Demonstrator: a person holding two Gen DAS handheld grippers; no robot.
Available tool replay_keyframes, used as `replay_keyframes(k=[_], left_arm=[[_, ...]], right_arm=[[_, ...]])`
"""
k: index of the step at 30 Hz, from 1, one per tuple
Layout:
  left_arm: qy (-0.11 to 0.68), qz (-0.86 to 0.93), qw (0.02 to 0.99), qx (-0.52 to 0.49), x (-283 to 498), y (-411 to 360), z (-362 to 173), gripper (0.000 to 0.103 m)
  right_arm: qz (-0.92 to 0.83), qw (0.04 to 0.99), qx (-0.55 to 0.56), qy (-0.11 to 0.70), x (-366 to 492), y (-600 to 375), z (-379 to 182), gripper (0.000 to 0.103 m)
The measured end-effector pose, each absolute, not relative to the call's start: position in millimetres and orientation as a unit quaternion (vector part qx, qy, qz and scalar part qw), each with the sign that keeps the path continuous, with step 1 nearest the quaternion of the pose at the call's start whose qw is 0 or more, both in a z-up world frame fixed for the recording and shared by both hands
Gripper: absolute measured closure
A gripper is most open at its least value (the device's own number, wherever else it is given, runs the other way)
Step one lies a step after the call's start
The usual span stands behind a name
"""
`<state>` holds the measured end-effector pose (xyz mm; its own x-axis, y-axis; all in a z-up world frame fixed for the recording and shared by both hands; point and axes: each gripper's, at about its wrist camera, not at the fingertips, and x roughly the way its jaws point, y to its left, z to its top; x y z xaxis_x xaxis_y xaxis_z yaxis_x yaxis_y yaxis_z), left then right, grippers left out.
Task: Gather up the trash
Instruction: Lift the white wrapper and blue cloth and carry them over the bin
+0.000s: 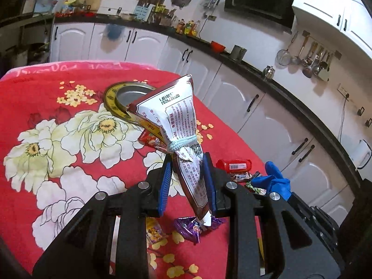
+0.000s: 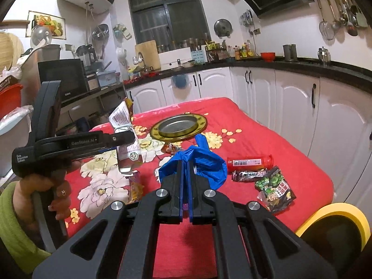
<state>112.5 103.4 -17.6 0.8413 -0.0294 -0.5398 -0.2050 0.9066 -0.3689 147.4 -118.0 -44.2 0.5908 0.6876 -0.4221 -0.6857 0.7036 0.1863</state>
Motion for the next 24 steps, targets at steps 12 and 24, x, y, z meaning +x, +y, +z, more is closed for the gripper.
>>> replay_keyframes(k=[12, 24], left_arm=[[0.265, 0.014, 0.944, -0.195, 106, 84, -6, 0.083], [0.265, -0.037, 0.948, -0.173, 106, 42, 3, 0.083]], right_arm=[[0.362, 0.906, 0.015, 0.221, 141, -146, -29, 0.100], [0.326, 0.921, 0.033, 0.212, 137, -183, -24, 0.100]])
